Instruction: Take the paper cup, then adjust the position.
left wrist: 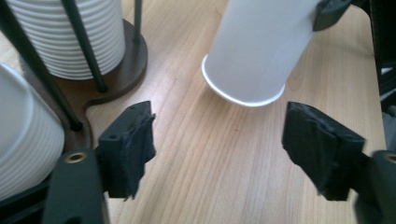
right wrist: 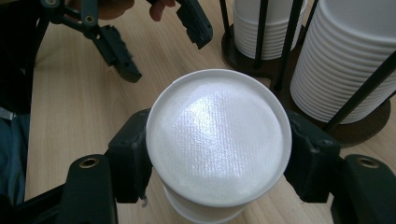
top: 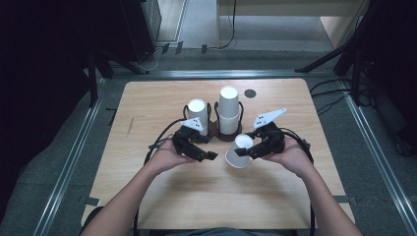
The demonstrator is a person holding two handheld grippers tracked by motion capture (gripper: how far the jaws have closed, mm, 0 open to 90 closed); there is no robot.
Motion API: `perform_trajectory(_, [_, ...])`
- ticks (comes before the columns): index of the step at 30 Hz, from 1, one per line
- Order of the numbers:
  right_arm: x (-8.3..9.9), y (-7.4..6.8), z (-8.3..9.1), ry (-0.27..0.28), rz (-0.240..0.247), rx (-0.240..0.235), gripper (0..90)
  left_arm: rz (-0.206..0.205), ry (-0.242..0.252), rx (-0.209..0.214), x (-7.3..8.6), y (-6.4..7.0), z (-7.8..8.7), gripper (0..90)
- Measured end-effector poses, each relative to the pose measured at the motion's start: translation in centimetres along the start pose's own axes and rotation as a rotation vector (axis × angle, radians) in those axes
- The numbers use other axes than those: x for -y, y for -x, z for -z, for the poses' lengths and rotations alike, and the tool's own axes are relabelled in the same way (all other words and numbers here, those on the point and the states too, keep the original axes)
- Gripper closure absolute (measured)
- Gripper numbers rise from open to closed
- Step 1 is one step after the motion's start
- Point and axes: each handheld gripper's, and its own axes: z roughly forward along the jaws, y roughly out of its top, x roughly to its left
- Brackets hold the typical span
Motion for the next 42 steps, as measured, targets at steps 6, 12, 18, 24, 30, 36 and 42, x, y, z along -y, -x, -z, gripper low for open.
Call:
perform_trajectory(6, [-0.1,0.1,-0.2,0.003,-0.001,-0.004,33.7,-0.014,0.015,0.038,-0.1,0.1,-0.3,16.4])
perform_trajectory(12, [-0.8,-0.2,-0.5,0.016,0.014,-0.024,33.8,-0.038,-0.002,0.046,-0.2,0.4,-1.1,16.8])
perform_trajectory(18, [-1.3,-0.4,-0.7,0.013,0.019,-0.035,33.8,-0.036,0.021,0.066,-0.4,0.5,-1.5,15.7])
perform_trajectory(24, [-1.7,-0.8,-0.8,0.02,0.026,-0.045,33.8,-0.04,0.018,0.092,-0.6,0.6,-2.4,13.0])
perform_trajectory(30, [-2.0,-1.1,-0.9,0.031,0.033,-0.059,33.9,-0.06,0.018,0.089,-0.8,1.0,-2.8,12.7])
perform_trajectory(36, [-2.3,-1.4,-1.2,0.037,0.043,-0.073,33.8,-0.076,0.032,0.089,-0.8,1.0,-2.8,13.3])
perform_trajectory(42, [-2.6,-1.8,-1.7,0.037,0.049,-0.092,33.9,-0.092,0.028,0.092,-0.8,1.3,-3.1,13.7])
